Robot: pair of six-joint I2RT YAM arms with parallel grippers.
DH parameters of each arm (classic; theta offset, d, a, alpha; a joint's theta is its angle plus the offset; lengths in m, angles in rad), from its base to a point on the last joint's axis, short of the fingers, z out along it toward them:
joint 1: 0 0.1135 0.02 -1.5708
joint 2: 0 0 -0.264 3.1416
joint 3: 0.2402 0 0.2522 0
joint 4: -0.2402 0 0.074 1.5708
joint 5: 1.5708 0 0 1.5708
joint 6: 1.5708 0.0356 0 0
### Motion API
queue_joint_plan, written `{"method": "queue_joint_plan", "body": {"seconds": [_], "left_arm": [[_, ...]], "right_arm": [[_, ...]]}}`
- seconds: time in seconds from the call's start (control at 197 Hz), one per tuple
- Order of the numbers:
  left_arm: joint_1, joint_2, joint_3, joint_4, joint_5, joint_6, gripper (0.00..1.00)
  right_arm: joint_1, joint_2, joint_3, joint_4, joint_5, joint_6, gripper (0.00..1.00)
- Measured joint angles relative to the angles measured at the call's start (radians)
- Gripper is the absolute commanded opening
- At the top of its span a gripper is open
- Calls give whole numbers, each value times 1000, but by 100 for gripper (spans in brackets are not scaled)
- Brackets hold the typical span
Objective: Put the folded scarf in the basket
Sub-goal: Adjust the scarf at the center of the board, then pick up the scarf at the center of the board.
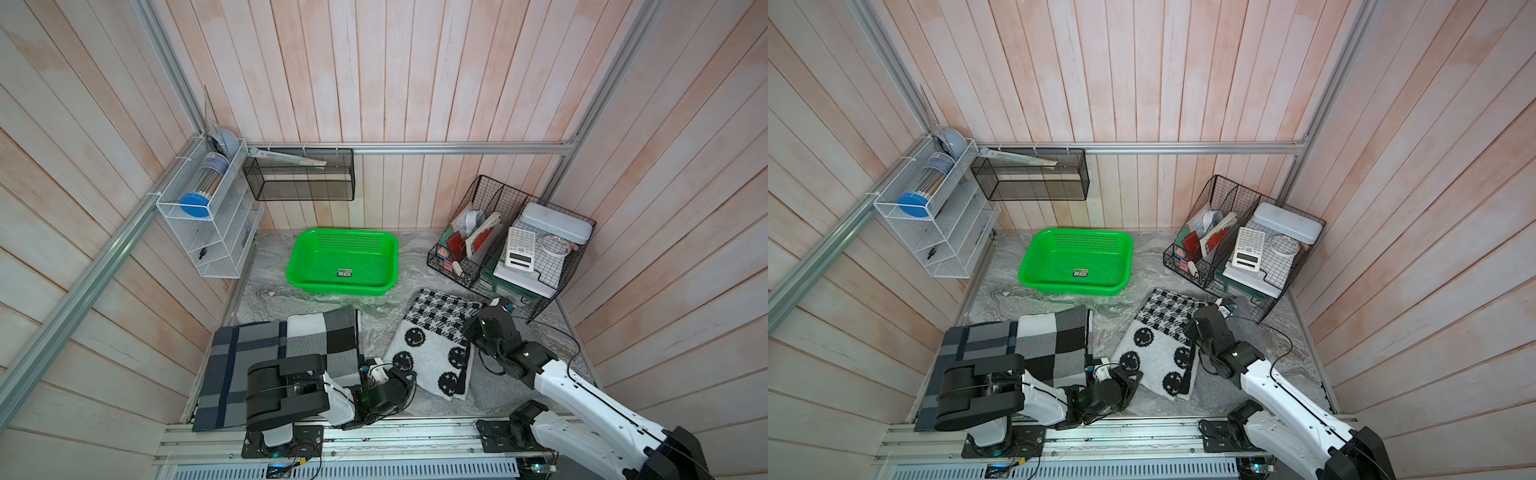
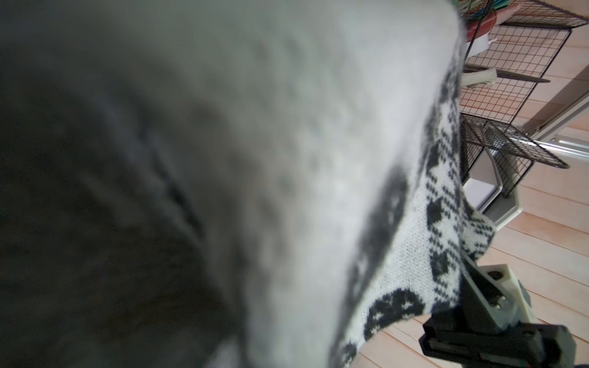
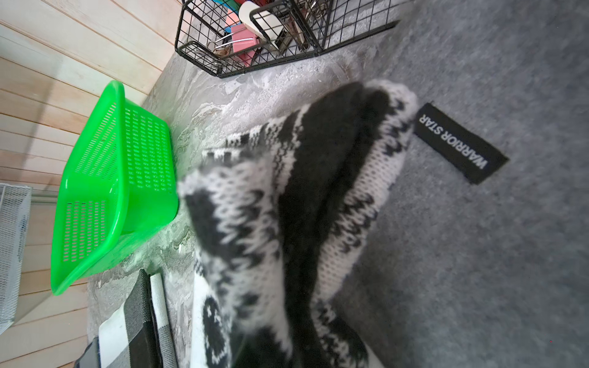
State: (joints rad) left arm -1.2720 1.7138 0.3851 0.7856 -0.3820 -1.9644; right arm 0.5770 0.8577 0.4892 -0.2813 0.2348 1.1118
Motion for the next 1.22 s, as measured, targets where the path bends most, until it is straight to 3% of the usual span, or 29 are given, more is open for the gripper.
{"method": "queue_joint_plan", "body": {"seconds": [0.172,0.39,0.553,0.644,0.725,0.745,0.821,0.882,0.938,0.978,1.11,1.217], "left_arm": [[146,-161,0,-159,126,169,0],[385,-468,195,-705,322,573,0],[486,-546,302,-976,412,835,1],[511,-494,301,-1067,462,933,1],[520,-416,301,-1121,490,1002,10],[522,-399,301,-1132,493,1015,15],[528,-367,301,-1165,498,1057,27],[534,-375,299,-1179,496,1070,45],[534,-404,295,-1181,483,1068,66],[535,-434,288,-1181,476,1066,75],[536,-553,235,-1175,450,1020,83],[530,-619,170,-1152,431,954,86]], "right_arm": [[37,-103,-31,-80,27,34,0],[73,-262,-105,-157,27,94,3],[194,-275,-132,-153,36,153,15],[278,-244,-135,-146,65,175,30],[329,-195,-135,-147,85,190,50],[336,-182,-135,-151,90,179,55],[343,-149,-121,-190,110,170,67],[343,-150,-98,-232,133,135,72],[343,-170,-71,-270,165,98,76],[342,-193,-53,-293,188,66,78],[278,-286,5,-353,218,-68,84],[95,-291,44,-352,130,-201,84]]}}
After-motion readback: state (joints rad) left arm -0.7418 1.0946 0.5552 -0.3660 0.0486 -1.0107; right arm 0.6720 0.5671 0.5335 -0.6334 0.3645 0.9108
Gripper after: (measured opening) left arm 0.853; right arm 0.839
